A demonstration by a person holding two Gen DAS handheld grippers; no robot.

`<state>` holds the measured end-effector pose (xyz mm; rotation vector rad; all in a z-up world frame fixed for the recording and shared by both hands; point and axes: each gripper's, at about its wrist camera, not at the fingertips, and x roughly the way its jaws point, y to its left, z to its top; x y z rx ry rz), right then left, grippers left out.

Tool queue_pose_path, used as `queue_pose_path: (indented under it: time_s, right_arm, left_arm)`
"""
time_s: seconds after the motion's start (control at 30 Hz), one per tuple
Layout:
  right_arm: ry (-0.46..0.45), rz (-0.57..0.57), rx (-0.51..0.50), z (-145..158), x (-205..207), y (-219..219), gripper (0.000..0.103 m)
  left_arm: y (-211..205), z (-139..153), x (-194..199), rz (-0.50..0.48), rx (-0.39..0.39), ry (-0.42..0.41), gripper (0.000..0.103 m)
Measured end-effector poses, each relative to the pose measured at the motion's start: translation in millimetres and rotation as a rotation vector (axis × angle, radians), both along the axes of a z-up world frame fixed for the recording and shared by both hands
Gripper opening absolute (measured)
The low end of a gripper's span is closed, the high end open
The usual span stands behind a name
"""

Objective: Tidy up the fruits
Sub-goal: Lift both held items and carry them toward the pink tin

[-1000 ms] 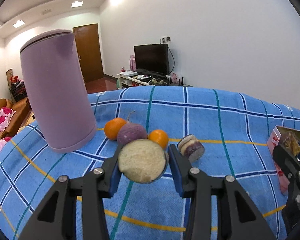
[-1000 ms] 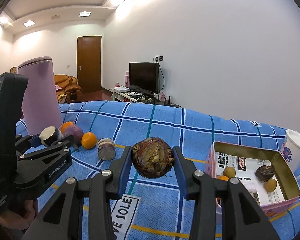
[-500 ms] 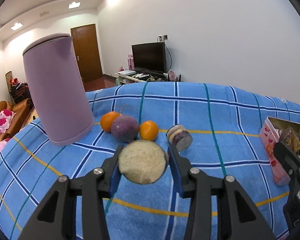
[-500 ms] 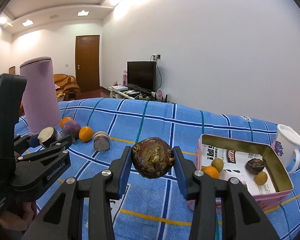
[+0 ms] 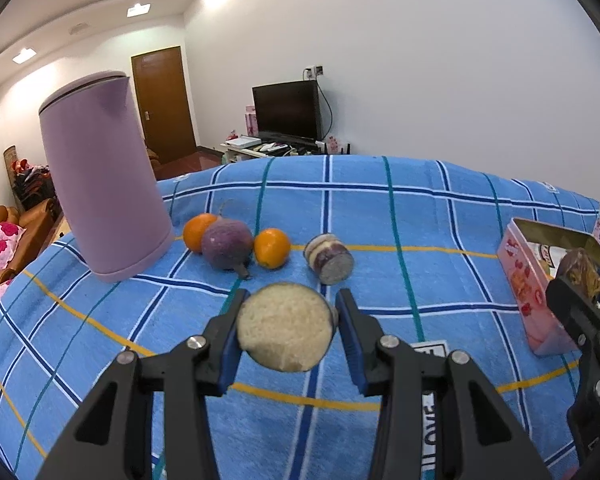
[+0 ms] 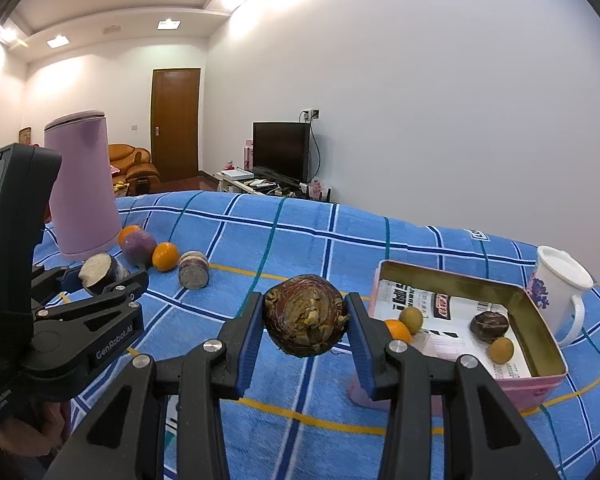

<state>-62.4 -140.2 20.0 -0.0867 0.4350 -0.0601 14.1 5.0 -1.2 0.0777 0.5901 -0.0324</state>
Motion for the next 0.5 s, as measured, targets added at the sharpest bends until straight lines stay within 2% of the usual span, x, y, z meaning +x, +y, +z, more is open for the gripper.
queue_pose_path:
  time_s: [0.5]
  right_arm:
    - [-0.004,-0.009,-0.028,1,-16,-17,0.043]
  left_arm:
    - [-21,-1,-14,-0.026,0.002,0.017,0.045]
